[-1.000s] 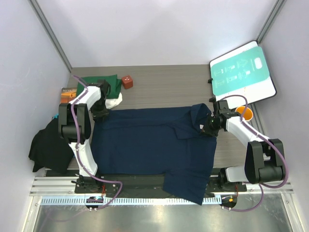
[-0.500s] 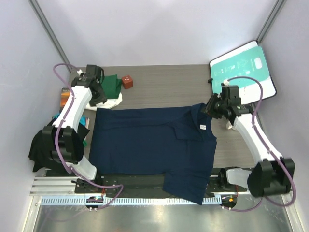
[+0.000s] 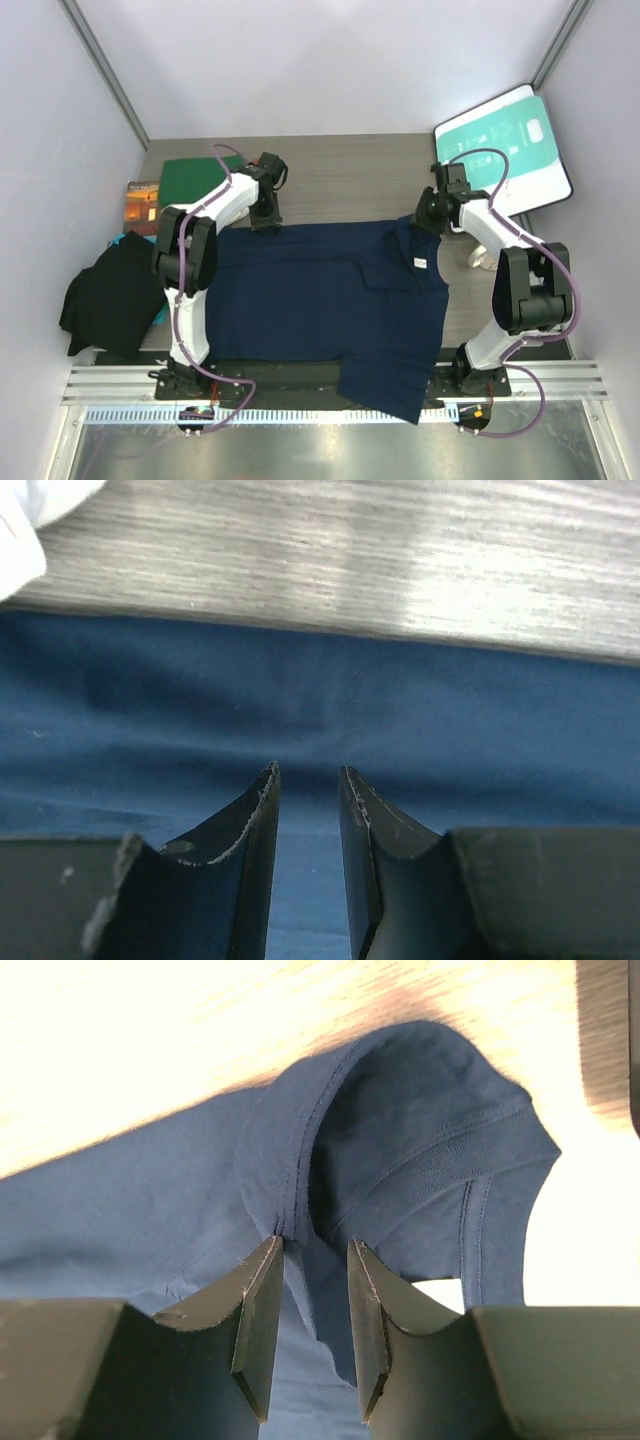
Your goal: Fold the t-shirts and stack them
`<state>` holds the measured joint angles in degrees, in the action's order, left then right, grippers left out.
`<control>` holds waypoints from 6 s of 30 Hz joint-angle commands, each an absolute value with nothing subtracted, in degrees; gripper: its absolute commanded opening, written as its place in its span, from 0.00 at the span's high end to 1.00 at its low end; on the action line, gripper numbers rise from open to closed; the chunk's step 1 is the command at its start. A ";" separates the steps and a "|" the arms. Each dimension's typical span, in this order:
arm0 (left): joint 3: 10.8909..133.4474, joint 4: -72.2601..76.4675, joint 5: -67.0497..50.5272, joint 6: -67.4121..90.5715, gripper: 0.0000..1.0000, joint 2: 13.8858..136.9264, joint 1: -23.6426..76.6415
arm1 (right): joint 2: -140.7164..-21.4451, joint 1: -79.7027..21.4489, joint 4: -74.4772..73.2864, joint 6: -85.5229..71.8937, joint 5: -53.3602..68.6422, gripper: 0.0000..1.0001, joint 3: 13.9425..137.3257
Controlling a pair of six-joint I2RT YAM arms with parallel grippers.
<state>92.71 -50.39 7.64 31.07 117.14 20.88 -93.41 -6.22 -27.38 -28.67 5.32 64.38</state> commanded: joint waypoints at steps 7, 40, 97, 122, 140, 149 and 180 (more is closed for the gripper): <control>94.92 -48.86 8.70 31.38 0.72 119.88 20.57 | -98.69 -6.42 -23.29 -27.77 5.01 0.76 67.67; 87.98 -50.36 14.33 32.34 1.00 121.46 19.16 | -99.32 -3.08 -31.99 -25.93 -10.82 0.80 68.64; 79.98 -48.16 16.43 31.82 1.00 113.38 19.07 | -108.37 -3.78 -25.84 -31.91 -12.04 0.99 69.26; 72.69 -48.61 10.46 28.65 0.73 102.12 15.82 | -98.35 -8.61 -26.63 -29.53 0.79 0.85 65.13; 72.42 -53.35 15.90 26.72 0.81 109.60 15.12 | -109.60 -10.11 -26.10 -30.32 -7.38 0.89 68.38; 70.75 -54.32 16.26 26.37 0.81 108.63 13.80 | -113.03 -7.38 -27.25 -30.06 -8.35 0.89 72.51; 90.08 -55.99 12.75 25.84 0.62 117.51 10.55 | -117.68 -2.11 -29.27 -30.94 -8.62 0.89 81.65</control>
